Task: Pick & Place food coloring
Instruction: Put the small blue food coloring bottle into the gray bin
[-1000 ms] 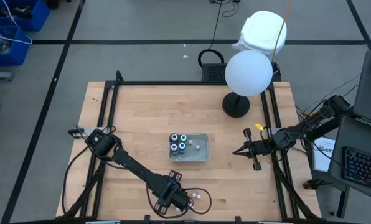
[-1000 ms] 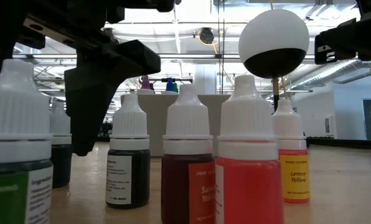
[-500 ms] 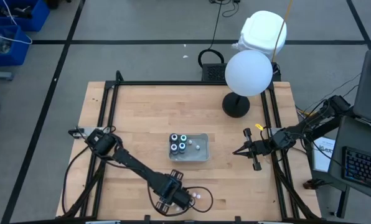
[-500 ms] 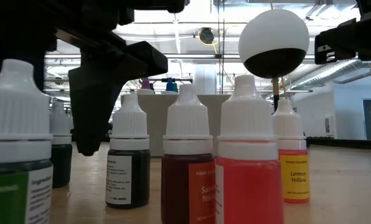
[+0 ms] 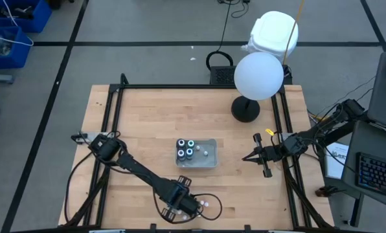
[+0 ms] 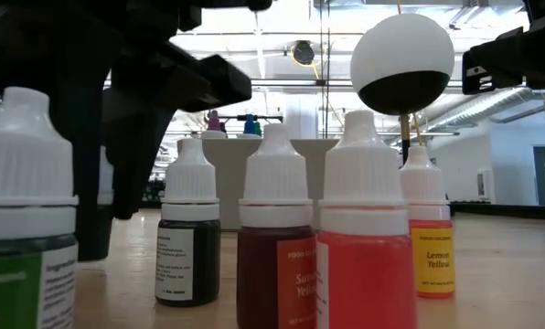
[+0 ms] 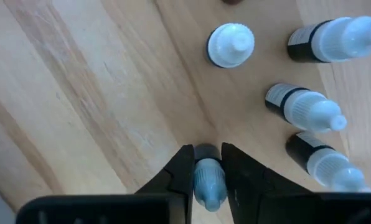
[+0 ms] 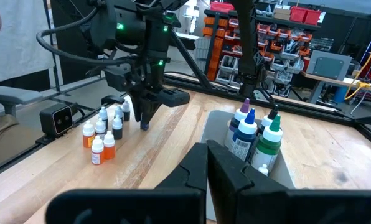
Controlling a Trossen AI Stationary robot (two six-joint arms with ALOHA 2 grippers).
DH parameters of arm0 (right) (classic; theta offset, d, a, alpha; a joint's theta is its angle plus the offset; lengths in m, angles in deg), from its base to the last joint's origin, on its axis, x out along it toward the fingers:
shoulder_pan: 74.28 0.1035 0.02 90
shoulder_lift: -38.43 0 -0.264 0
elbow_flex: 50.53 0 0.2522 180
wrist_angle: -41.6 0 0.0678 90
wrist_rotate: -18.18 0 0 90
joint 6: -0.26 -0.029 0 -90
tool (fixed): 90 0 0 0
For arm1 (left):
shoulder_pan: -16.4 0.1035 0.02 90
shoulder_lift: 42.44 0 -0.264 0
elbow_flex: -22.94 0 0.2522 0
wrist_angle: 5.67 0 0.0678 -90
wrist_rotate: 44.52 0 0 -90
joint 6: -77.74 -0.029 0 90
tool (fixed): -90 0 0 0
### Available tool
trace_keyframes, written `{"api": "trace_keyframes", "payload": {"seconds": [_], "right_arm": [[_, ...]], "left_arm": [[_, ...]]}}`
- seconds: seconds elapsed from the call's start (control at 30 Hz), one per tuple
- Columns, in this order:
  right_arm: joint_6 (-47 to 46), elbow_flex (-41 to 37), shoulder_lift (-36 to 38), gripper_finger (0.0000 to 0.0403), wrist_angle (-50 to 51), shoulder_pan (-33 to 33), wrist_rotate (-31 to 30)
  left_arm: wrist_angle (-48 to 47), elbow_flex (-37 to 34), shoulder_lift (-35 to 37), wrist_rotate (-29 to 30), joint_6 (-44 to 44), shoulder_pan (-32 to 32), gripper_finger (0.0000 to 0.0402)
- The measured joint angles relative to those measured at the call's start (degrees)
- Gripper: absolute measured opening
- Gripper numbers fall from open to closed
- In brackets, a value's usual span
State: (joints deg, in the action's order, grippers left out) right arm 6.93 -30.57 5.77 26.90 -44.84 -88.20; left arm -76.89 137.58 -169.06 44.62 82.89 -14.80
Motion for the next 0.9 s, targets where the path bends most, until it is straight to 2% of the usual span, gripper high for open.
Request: {"api": "trace_keyframes", "payload": {"seconds": [0.2, 0.33, 0.73, 0.9], "right_arm": [[-0.01, 0.00, -0.01, 0.0000, -0.03, 0.00, 0.00], [0.00, 0.00, 0.00, 0.0000, -0.02, -0.01, -0.02], [-0.17, 0.01, -0.02, 0.0000, 0.00, 0.01, -0.02], [0.00, 0.01, 0.00, 0.0000, 0.00, 0.00, -0.24]], "left_arm": [[-7.30, 0.64, 3.67, 4.11, -2.00, -0.13, 0.0082], [-7.29, 0.66, 8.17, 4.88, -2.06, 0.29, 0.0063], [-9.49, 0.68, 23.42, 11.83, -5.43, 2.32, 0.0065], [-10.55, 0.68, 28.18, 13.43, -8.96, 5.76, 0.0061]]}}
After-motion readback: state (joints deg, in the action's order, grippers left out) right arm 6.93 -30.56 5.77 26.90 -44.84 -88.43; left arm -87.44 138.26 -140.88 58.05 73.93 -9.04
